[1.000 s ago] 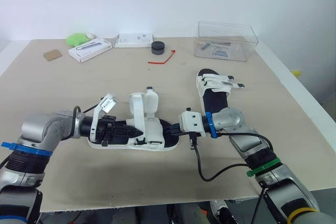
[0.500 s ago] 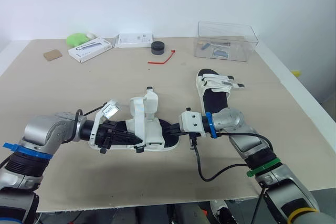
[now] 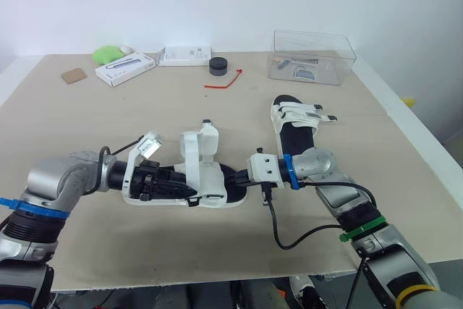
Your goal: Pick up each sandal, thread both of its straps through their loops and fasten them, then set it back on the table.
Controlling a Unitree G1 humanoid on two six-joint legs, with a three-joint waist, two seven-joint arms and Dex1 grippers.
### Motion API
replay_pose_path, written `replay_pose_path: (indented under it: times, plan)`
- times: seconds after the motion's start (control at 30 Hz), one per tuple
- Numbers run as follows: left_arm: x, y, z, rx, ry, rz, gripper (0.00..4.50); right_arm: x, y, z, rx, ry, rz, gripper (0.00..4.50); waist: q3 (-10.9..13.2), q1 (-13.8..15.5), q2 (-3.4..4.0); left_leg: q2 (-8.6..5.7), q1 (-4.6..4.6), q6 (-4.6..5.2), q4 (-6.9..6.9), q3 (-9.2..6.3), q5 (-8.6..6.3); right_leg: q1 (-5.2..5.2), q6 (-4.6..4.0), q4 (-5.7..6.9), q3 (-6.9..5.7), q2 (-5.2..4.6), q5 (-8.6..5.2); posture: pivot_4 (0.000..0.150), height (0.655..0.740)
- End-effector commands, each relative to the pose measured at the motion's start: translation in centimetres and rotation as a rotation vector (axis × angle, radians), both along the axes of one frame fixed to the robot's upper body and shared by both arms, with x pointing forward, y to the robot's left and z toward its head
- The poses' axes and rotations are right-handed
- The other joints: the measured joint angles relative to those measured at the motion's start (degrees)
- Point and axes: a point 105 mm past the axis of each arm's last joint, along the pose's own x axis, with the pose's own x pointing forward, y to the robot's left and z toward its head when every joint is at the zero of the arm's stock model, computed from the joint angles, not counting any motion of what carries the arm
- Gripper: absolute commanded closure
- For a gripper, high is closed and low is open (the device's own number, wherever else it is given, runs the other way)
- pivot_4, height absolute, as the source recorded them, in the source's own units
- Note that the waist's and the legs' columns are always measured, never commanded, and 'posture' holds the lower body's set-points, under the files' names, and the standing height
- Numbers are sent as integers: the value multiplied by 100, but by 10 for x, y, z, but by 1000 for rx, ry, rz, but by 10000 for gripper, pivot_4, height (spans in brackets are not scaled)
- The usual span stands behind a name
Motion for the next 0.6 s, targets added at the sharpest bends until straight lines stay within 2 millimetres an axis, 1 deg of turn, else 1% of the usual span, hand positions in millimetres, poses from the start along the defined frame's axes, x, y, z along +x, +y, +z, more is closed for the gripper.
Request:
replay_pose_path:
  times: [0.03,0.17,0.3,0.43,0.5,0.53,0.57,0.6]
  plan:
    - [11,1,17,-33,-82,40,18934,2,-8,-16,-69,28,-34,45000,0,0,0,0,0,0,0,0,0,0,0,0,0,0,0,1500,7400]
    - [17,-4,24,-69,-100,59,18934,2,-8,-17,-69,27,-33,45000,0,0,0,0,-1,0,0,-1,0,0,0,-1,3,-1,0,1500,7400]
    - [16,-8,26,-83,-101,44,18934,1,-8,-18,-73,26,-32,45000,0,-3,0,0,-1,0,0,-1,0,-1,0,0,5,-1,1,1500,7400]
    - [19,-10,32,-111,-106,50,18934,1,-10,-18,-79,24,-33,45000,0,-2,0,1,-1,0,0,-1,0,-1,0,0,4,-1,2,1500,7400]
    - [21,-10,33,-121,-109,54,24086,1,-11,-19,-82,24,-33,45000,0,-2,0,0,-1,0,1,-1,0,-1,1,0,4,-1,2,1500,7400]
    - [19,-11,30,-111,-107,43,26004,0,-12,-19,-83,24,-34,45000,0,-2,0,0,-1,0,1,0,0,0,1,0,4,-1,2,1500,7400]
    - [17,-11,28,-103,-104,33,31847,0,-12,-19,-84,24,-34,45000,0,-3,0,0,-1,0,0,-1,0,-1,1,0,5,-1,2,1500,7400]
    - [15,-12,25,-94,-99,22,33100,0,-12,-19,-84,24,-34,45000,0,-3,0,0,1,0,0,0,0,0,1,0,6,-1,2,1500,7400]
